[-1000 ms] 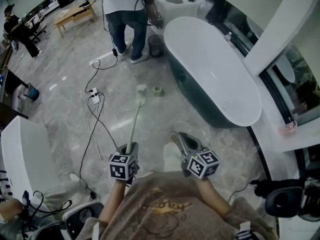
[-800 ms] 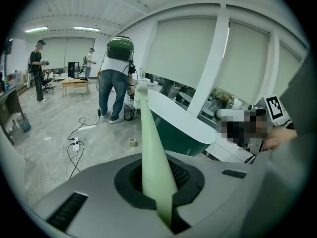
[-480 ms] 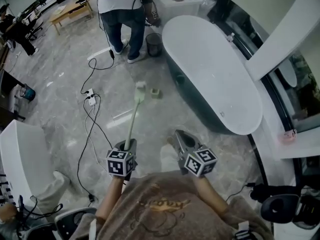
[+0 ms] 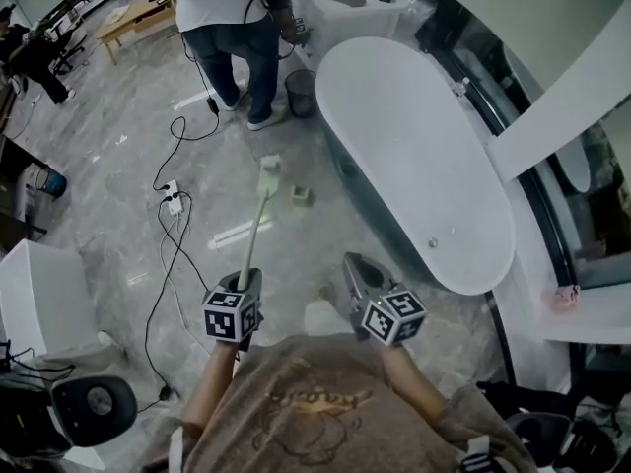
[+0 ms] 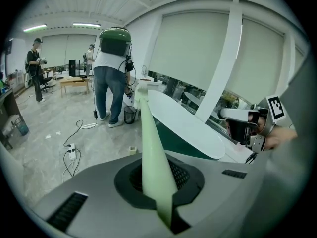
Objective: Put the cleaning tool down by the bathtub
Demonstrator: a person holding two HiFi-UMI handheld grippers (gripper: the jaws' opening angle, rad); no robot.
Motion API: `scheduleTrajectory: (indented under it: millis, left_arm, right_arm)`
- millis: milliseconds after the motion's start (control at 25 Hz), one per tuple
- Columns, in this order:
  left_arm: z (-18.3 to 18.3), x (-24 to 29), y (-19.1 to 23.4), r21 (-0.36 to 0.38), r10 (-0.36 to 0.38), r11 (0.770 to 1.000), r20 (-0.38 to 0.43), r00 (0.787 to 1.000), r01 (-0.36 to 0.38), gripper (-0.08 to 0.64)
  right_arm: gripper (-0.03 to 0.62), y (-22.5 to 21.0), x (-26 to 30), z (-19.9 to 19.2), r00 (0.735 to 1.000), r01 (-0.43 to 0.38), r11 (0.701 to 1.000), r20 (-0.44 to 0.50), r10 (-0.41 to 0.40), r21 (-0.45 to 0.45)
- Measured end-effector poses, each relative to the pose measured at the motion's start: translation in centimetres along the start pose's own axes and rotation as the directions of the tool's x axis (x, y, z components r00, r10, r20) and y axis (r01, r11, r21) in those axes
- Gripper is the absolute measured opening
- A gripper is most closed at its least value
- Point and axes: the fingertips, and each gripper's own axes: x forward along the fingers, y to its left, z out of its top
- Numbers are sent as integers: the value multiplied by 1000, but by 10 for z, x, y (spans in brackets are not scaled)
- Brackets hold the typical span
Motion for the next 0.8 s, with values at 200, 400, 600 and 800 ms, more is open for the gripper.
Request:
scheduleTrajectory:
  millis: [200, 400, 600, 800]
  left_arm:
    - [35, 29, 1, -36, 32, 999, 25, 999, -31, -1]
    - [59, 51, 3, -81, 51, 996, 59, 997, -46, -2]
    - [73, 69, 6, -92, 54, 995, 53, 997, -49, -1]
    - [96, 85, 18, -79, 50, 996, 67, 997, -44, -2]
  right_arm:
    - [-2, -35, 24, 28, 1000, -27, 1000, -7, 27, -5]
    - [-1, -60, 47, 46, 998, -53, 998, -19, 52, -40]
    - [-1, -76, 66, 57, 998, -56, 998, -21, 55, -21]
    - [-1, -84, 89, 72, 999, -46, 999, -27, 46, -28]
